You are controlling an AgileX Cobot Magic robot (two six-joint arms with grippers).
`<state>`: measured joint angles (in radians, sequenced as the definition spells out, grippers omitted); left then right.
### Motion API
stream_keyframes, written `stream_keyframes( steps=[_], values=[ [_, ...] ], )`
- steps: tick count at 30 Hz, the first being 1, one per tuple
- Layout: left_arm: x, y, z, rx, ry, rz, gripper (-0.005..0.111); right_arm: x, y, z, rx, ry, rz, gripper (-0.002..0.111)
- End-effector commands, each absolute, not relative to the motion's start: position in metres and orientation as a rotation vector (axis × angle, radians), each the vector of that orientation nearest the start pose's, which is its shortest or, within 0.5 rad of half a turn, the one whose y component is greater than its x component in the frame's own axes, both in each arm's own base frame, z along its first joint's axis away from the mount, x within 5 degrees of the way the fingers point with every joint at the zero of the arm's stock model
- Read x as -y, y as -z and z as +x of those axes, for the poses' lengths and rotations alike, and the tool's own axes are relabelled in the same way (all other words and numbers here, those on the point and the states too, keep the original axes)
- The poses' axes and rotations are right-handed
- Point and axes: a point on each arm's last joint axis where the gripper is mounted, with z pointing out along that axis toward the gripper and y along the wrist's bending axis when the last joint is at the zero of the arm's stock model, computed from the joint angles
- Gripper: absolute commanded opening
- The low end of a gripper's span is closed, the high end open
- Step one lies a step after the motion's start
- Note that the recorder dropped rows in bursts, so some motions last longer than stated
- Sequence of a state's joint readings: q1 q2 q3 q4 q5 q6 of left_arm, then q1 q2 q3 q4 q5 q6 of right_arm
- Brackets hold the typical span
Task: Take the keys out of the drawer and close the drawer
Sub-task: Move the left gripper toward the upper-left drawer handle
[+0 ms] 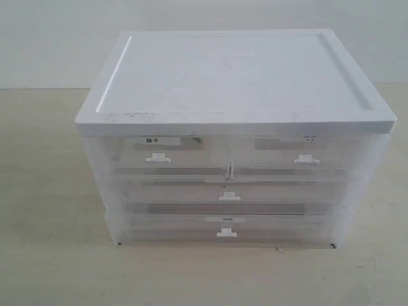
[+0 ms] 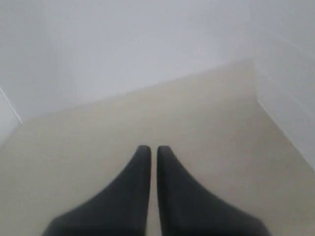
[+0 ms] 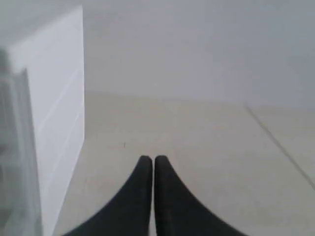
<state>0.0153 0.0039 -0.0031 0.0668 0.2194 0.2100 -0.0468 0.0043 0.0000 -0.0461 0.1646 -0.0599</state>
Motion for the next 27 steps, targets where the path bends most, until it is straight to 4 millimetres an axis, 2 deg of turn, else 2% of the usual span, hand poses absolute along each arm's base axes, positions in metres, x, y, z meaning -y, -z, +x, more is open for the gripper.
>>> stream_keyframes(
  steps=[1,4,8,10,13,15,20,23,27],
  values=[
    [-0.001,-0.213,0.056,-1.484,-0.024,-0.005,0.004,0.002,-0.223,0.055,-1.381,0.118,-0.036,0.000],
    [-0.003,-0.229,0.053,-1.303,0.036,-0.082,0.004,0.001,-0.238,0.050,-1.200,0.087,-0.019,0.000],
    [-0.005,-0.240,0.049,-1.147,0.318,-0.286,0.004,0.000,-0.249,0.045,-1.067,-0.161,0.123,0.000],
    [-0.004,-0.245,0.047,-1.079,0.392,-0.306,0.004,-0.001,-0.252,0.044,-1.033,-0.168,0.112,0.000],
    [0.008,-0.253,0.043,-1.022,0.325,-0.088,0.004,0.000,-0.252,0.044,-1.028,-0.213,0.138,0.000],
    [0.018,-0.260,0.039,-0.992,0.347,0.047,0.004,-0.003,-0.251,0.045,-1.045,-0.240,0.129,0.000],
    [0.044,-0.289,0.044,-0.977,0.460,0.350,0.004,-0.020,-0.262,0.056,-1.145,-0.308,-0.060,0.000],
    [0.061,-0.297,0.058,-0.994,0.518,0.588,0.004,-0.033,-0.263,0.071,-1.278,-0.367,-0.218,0.000],
    [0.074,-0.281,0.087,-1.080,0.604,0.811,0.004,-0.046,-0.254,0.092,-1.410,-0.470,-0.372,0.000]
  ],
)
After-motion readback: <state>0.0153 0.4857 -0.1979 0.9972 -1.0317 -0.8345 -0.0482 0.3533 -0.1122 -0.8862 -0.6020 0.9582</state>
